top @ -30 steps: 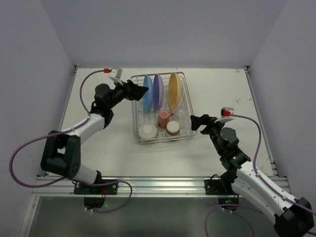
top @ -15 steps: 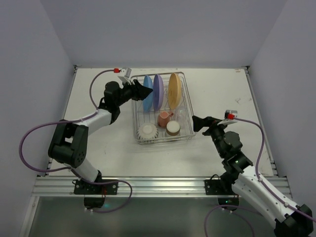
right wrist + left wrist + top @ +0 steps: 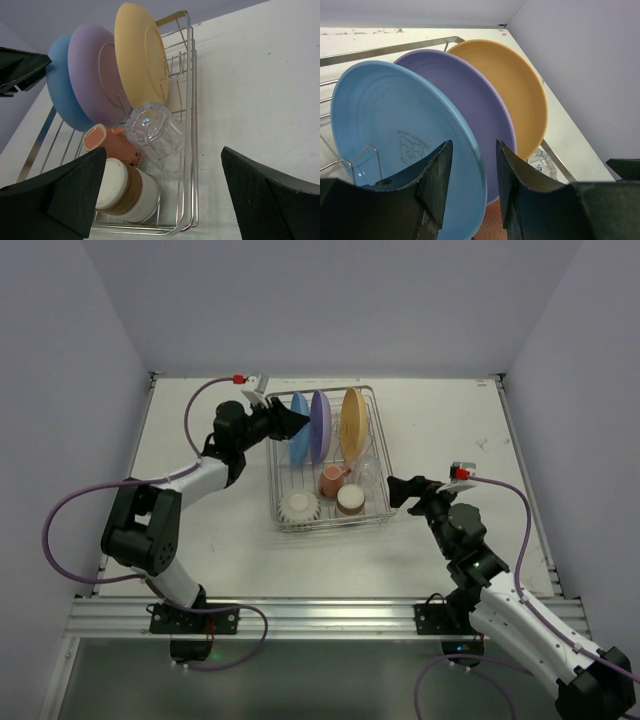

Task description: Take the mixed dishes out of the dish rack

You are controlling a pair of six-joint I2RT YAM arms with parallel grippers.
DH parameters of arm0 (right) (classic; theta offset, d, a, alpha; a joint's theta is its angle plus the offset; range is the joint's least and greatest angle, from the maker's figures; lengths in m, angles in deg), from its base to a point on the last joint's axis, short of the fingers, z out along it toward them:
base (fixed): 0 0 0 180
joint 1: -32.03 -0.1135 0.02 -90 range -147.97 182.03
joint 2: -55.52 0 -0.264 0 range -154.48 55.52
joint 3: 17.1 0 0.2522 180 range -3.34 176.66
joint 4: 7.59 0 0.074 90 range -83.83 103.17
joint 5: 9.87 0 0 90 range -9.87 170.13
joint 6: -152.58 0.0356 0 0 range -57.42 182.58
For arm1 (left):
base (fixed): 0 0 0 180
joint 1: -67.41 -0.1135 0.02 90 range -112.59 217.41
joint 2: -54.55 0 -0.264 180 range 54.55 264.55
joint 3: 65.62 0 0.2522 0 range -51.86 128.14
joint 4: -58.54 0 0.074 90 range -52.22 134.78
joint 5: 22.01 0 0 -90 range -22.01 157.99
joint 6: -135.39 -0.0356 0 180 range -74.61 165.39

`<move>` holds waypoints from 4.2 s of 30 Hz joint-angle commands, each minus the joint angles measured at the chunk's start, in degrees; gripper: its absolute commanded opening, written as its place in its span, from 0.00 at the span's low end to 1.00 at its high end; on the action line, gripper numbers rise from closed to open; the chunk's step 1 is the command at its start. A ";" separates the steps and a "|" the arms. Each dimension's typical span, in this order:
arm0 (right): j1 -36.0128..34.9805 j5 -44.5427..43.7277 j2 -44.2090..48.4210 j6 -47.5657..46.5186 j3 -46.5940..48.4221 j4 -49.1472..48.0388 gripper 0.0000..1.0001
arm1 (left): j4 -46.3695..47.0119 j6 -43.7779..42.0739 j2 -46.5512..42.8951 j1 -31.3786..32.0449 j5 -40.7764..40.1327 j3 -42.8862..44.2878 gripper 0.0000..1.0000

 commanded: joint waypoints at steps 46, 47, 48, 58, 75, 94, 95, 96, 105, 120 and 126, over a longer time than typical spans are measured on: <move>-0.17 -0.89 -3.24 -0.64 3.13 -0.22 0.99 | -1.91 12.76 -12.41 -4.77 12.43 8.54 0.00; -0.09 -0.89 -3.24 -0.64 3.13 -0.22 0.99 | -3.39 11.54 -13.19 -5.03 12.17 8.37 0.00; -0.09 -0.89 -3.42 -0.64 3.22 -0.22 0.99 | -4.37 10.75 -13.81 -5.38 11.65 8.19 0.00; -0.18 -1.24 -3.60 -0.55 3.13 0.04 0.99 | -18.61 -0.85 -20.93 -14.61 -2.66 5.03 0.00; -0.09 -1.86 -4.91 -0.28 3.92 0.66 0.99 | -32.85 -5.61 -17.34 -15.23 -25.80 4.15 0.00; -0.09 -3.09 -3.42 0.07 3.39 1.36 0.99 | -31.00 -12.28 -3.63 -13.83 -41.96 7.30 0.00; -0.09 -2.92 -3.68 0.15 3.39 1.27 0.99 | -32.75 -13.77 -1.44 -13.04 -44.58 9.66 0.00; -0.17 -2.83 -3.77 0.24 3.39 1.18 0.99 | -33.55 -14.31 -0.12 -12.77 -45.04 10.99 0.00; -0.09 -2.30 -5.88 0.51 3.74 0.48 0.99 | -35.84 -18.35 7.62 -8.20 -53.75 17.33 0.00; -0.09 -0.89 -7.90 0.86 4.36 0.04 0.99 | -39.79 -24.24 19.05 -2.93 -65.70 25.15 0.00; -0.09 -0.89 -8.26 0.86 4.54 0.22 0.99 | -41.99 -25.30 21.78 -2.66 -66.58 26.91 0.00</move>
